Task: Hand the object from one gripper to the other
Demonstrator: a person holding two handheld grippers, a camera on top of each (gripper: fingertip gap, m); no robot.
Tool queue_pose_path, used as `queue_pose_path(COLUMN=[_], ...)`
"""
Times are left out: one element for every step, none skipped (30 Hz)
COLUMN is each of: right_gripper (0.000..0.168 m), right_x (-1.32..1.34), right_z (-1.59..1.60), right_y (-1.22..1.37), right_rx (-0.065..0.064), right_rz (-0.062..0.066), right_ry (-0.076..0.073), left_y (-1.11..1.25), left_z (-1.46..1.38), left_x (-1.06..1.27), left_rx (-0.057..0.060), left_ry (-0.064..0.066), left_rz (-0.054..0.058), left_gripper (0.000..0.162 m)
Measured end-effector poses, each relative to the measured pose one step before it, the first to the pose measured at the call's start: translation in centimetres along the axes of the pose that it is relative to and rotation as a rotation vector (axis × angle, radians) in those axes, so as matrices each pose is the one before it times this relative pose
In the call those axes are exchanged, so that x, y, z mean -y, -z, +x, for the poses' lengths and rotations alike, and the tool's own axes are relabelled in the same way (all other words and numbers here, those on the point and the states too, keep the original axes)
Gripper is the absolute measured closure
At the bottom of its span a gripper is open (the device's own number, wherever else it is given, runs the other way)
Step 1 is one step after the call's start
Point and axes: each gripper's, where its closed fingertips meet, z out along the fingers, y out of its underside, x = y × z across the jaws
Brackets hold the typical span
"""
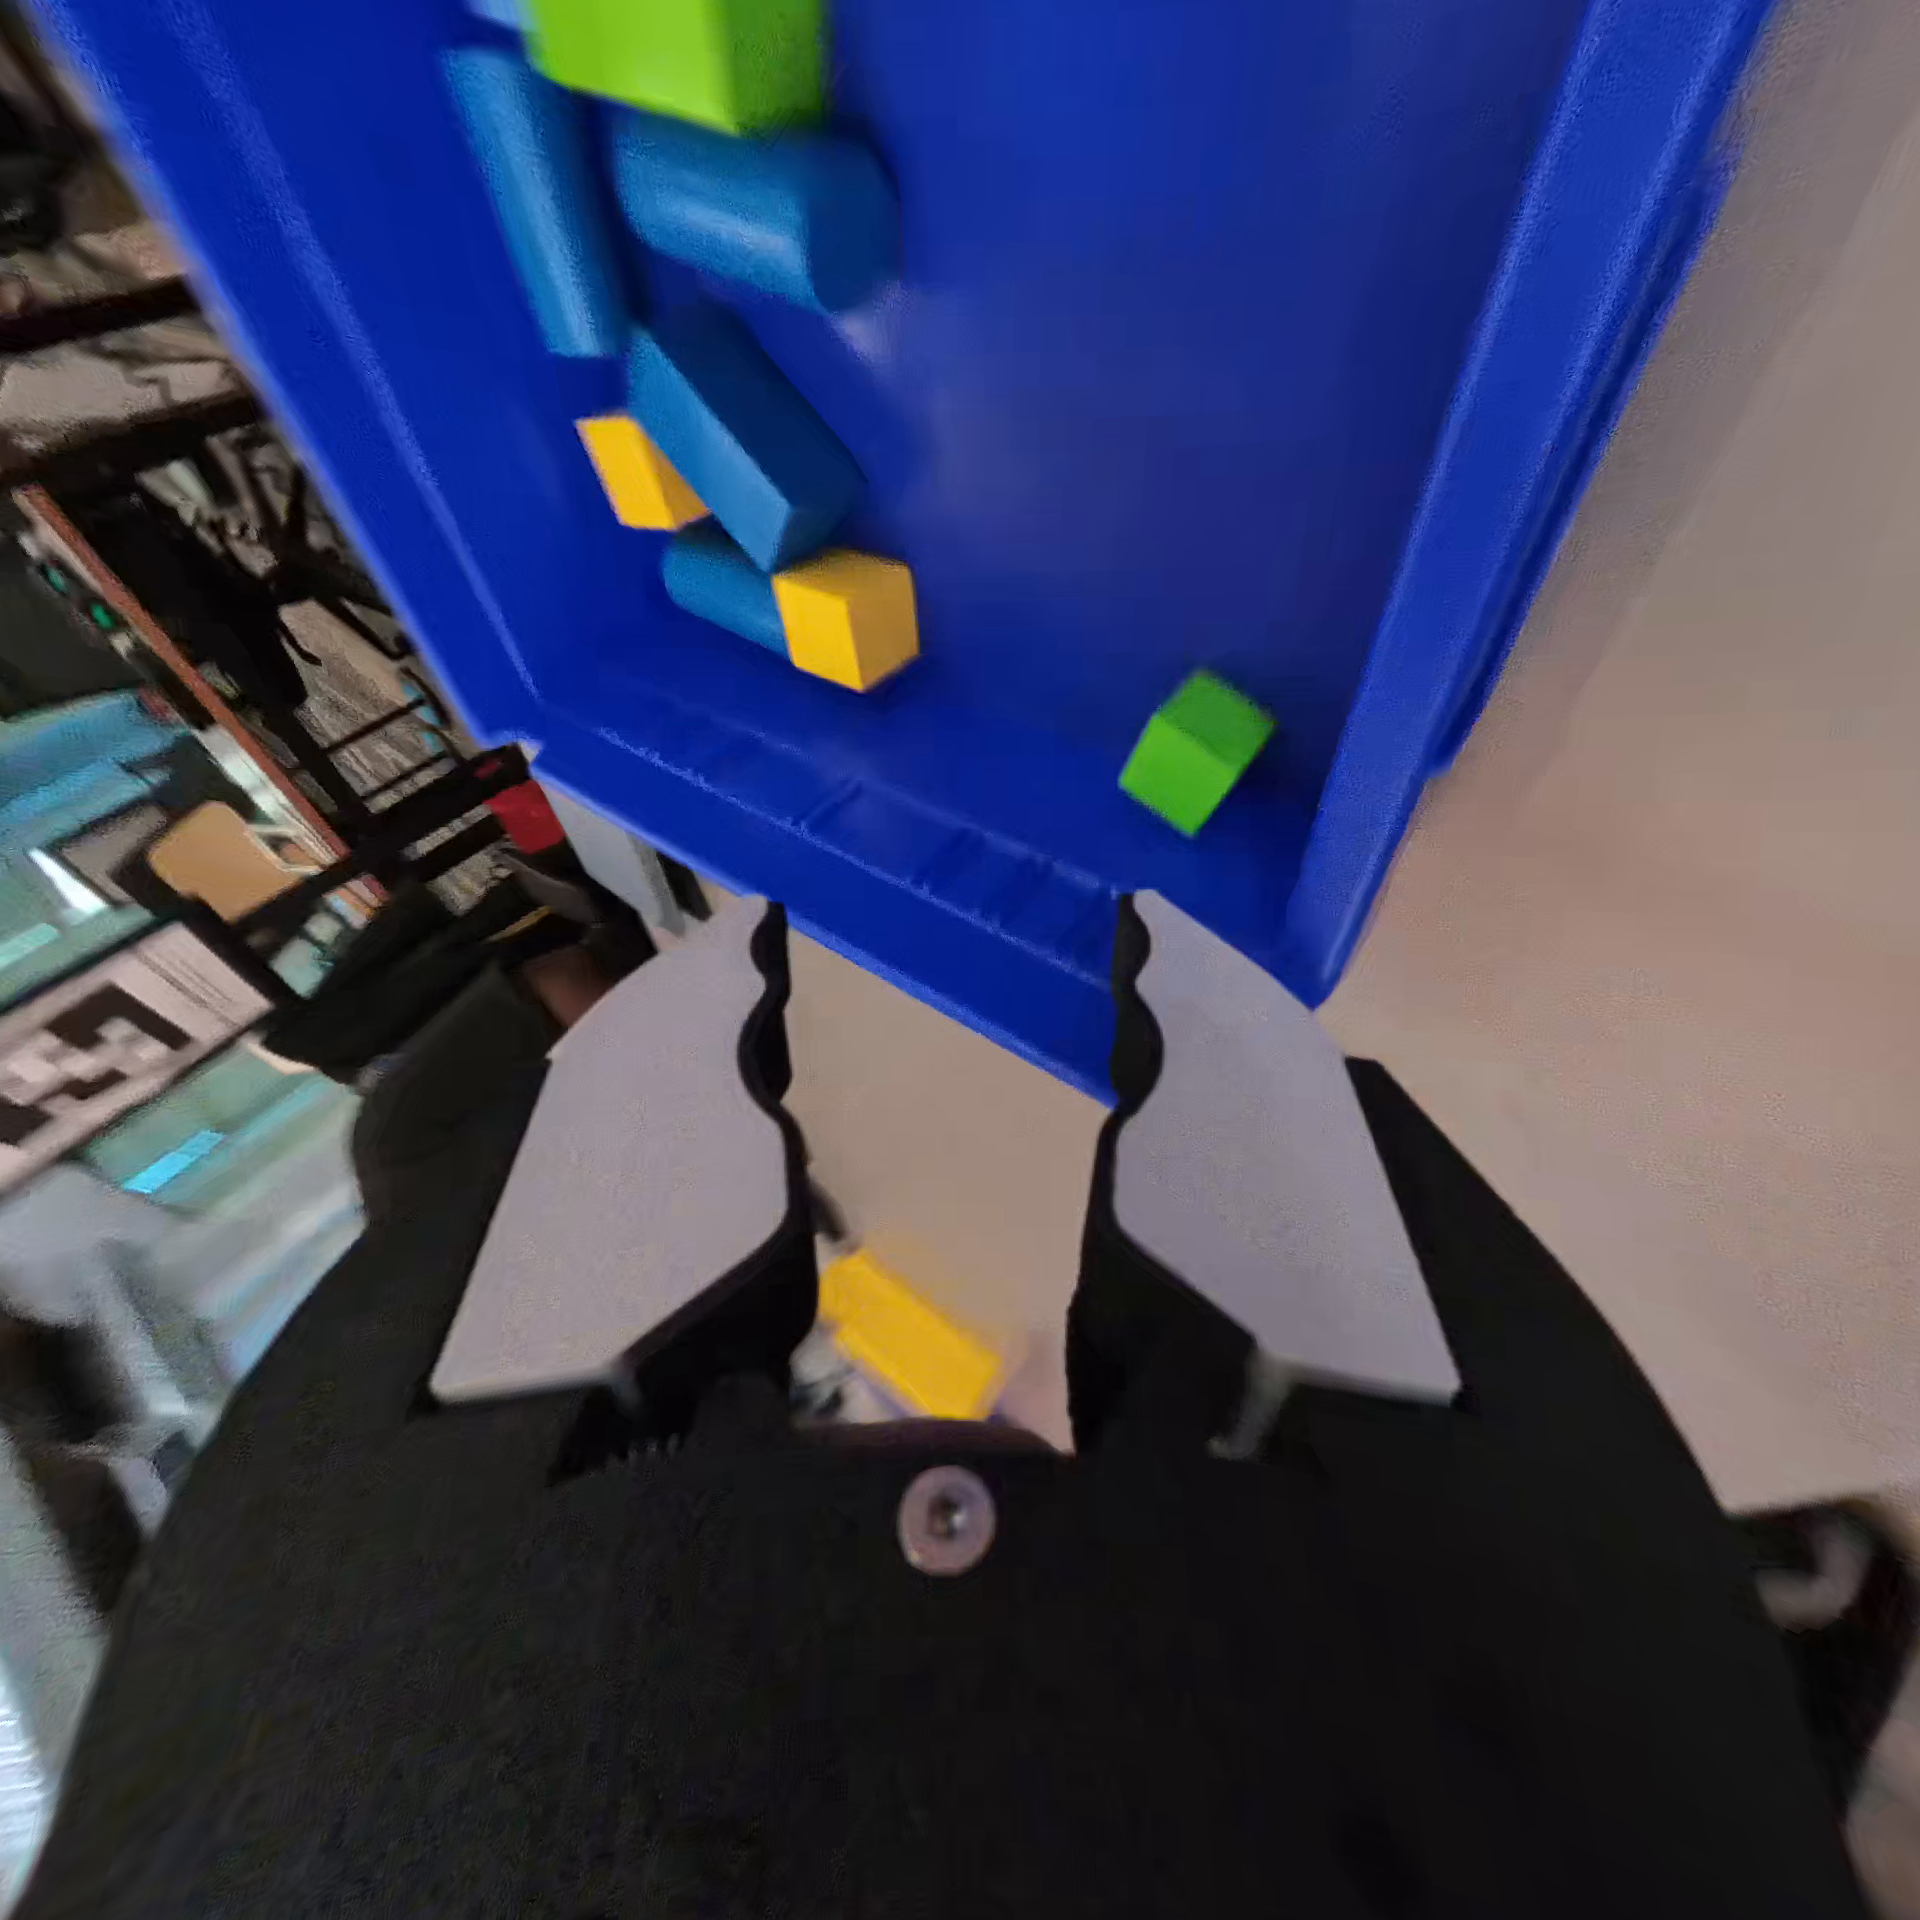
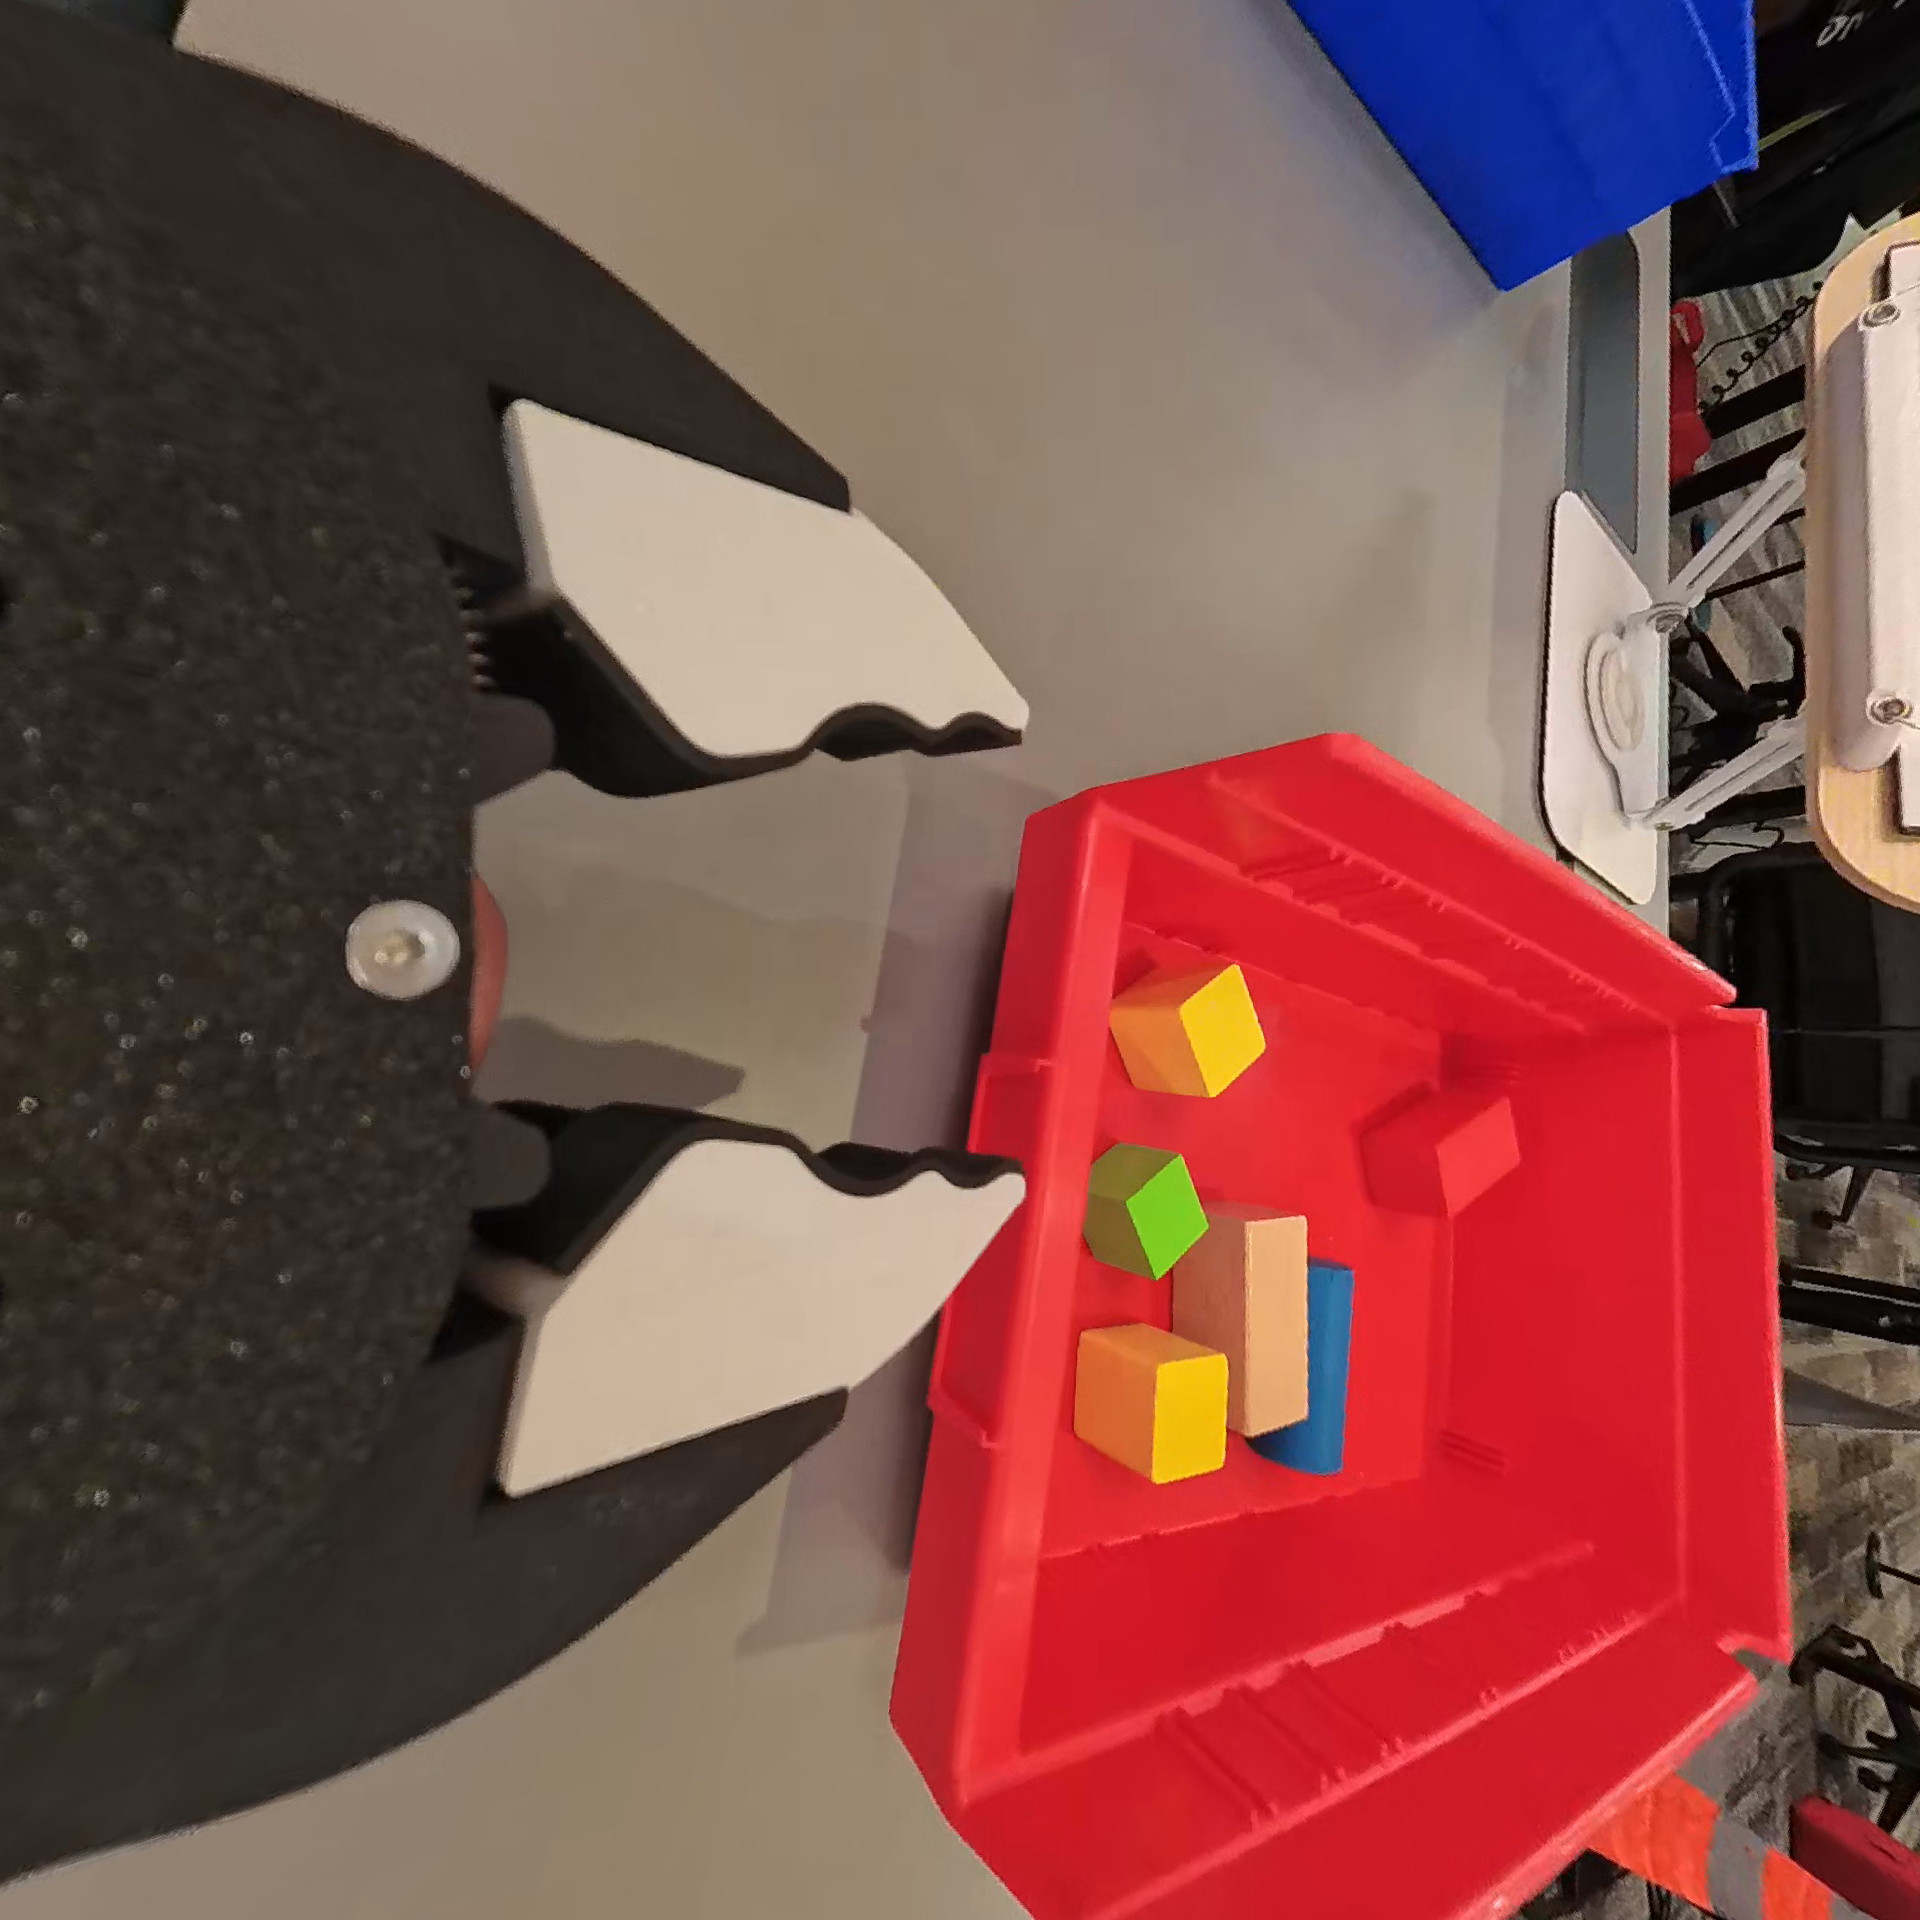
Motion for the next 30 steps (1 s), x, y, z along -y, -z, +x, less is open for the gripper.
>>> queue_pose_path(right_gripper=[0.095, 0.095, 0.095, 0.095, 0.095, 0.095, 0.095, 0.095, 0.095, 0.096, 0.096, 0.096, 0.096, 0.096, 0.096, 0.096, 0.096, 0.096, 0.096, 0.096, 0.096, 0.096, 0.096, 0.096, 0.096, 0.096, 0.096, 0.096, 0.096, 0.096], right_x=[0.028, 0.009, -0.025, -0.069, -0.102, -0.089, -0.052, -0.003, 0.002, 0.027, -0.001, -0.058, -0.091, -0.072, -0.068, -0.077, -0.05, -0.027, -0.029, -0.032, -0.052, -0.058, -0.056, -0.045, -0.044, -0.033, -0.026, -0.059, -0.082, -0.071], right_z=[0.087, 0.027, 0.018, 0.003, 0.008, 0.024, 0.053, 0.021, 0.005, -0.006, -0.014, 0.0, 0.019, 0.02, -0.016, -0.015, -0.023, -0.02, -0.004, -0.016, -0.006, -0.02, -0.027, -0.027, -0.016, -0.003, -0.001, 0.003, -0.01, -0.003], right_y=[0.013, -0.01, -0.038, -0.048, -0.047, -0.029, -0.019, 0.005, 0.011, 0.013, -0.021, -0.036, -0.043, -0.039, -0.048, -0.048, -0.025, -0.024, -0.031, -0.022, -0.043, -0.041, -0.028, -0.024, -0.03, -0.022, -0.031, -0.043, -0.055, -0.045], right_rx=[-0.0039, 0.0007, 0.0031, 0.0034, 0.0039, 0.0021, 0.0004, 0.002, 0.0026, 0.0033, 0.0035, 0.0023, 0.0011, 0.0013, 0.0034, 0.0034, 0.003, 0.0018, 0.0008, 0.0009, 0.0006, 0.0009, 0.0011, 0.0017, 0.0015, 0.0011, 0.0017, 0.0017, 0.0026, 0.0022], right_rz=[-0.0001, 0.0002, -0.0014, -0.0029, -0.0041, -0.0042, -0.0012, 0.0003, 0.0, 0.0016, 0.0008, -0.0034, -0.0048, -0.0029, -0.0029, -0.004, -0.0023, -0.0008, -0.0012, -0.002, -0.0028, -0.0032, -0.0024, -0.0023, -0.0027, -0.0012, -0.0011, -0.003, -0.0038, -0.0033], right_ry=[0.0025, -0.0005, -0.0031, -0.0036, -0.0023, -0.0018, -0.0022, -0.0033, -0.0045, -0.0032, -0.0015, -0.0004, -0.0003, -0.0011, -0.0025, -0.0037, -0.0039, -0.0027, -0.0011, 0.0005, 0.001, 0.0009, 0.0003, 0.0001, -0.0002, -0.0003, -0.0005, -0.0017, -0.0021, -0.0019], left_y=[-0.828, -0.732, -0.638, -0.512, -0.406, -0.329, -0.282, -0.275, -0.287, -0.291, -0.294, -0.317, -0.322, -0.321, -0.283, -0.25, -0.204, -0.151, -0.135, -0.143, -0.176, -0.16, -0.071, 0.011, -0.025, -0.012, -0.003, -0.018, -0.023, -0.024], left_z=[0.365, 0.452, 0.516, 0.515, 0.238, -0.05, -0.215, -0.249, -0.135, 0.02, 0.139, 0.182, 0.165, 0.122, 0.149, 0.25, 0.213, 0.127, 0.075, 0.084, 0.021, -0.009, 0.013, 0.001, -0.012, 0.015, 0.006, -0.022, -0.018, -0.053], left_x=[-0.342, -0.053, 0.164, 0.276, 0.307, 0.303, 0.249, 0.19, 0.17, 0.22, 0.211, 0.14, 0.04, -0.026, -0.094, -0.06, 0.099, 0.187, 0.196, 0.097, -0.013, -0.075, 0.021, 0.077, 0.003, 0.013, 0.013, 0.004, -0.008, -0.015], left_rx=[-0.03, -0.0396, -0.0504, -0.0576, -0.046, -0.0296, -0.0184, -0.0141, -0.018, -0.0224, -0.024, -0.0198, -0.0135, -0.0065, -0.0069, -0.0146, -0.0122, -0.0031, 0.003, 0.0045, 0.0066, 0.0079, 0.0038, 0.0019, 0.003, -0.0001, -0.0002, 0.0003, -0.0001, 0.0009], left_ry=[-0.0826, -0.0596, -0.0324, -0.0098, 0.0035, 0.0084, 0.0091, 0.0106, 0.0115, 0.011, 0.0059, -0.0013, -0.0077, -0.0095, -0.006, -0.0018, 0.0011, -0.0032, -0.0087, -0.0104, -0.0078, -0.0049, -0.0029, -0.0012, -0.0017, -0.0011, -0.0022, -0.0029, -0.0037, -0.0039], left_rz=[-0.0363, -0.0161, -0.005, 0.0, 0.0008, 0.0008, 0.0015, 0.0014, 0.0026, 0.0062, 0.0047, -0.0001, -0.0059, -0.0114, -0.015, -0.0134, -0.0031, 0.0039, 0.0057, 0.0007, -0.0068, -0.0091, -0.0019, 0.0035, -0.0024, -0.0024, -0.0031, -0.0042, -0.0059, -0.0072], left_gripper=[0.104, 0.108, 0.11, 0.11, 0.11, 0.11, 0.11, 0.11, 0.11, 0.11, 0.11, 0.11, 0.111, 0.111, 0.113, 0.116, 0.116, 0.115, 0.115, 0.115, 0.116, 0.118, 0.12, 0.121, 0.121, 0.122, 0.123, 0.123, 0.122, 0.122])
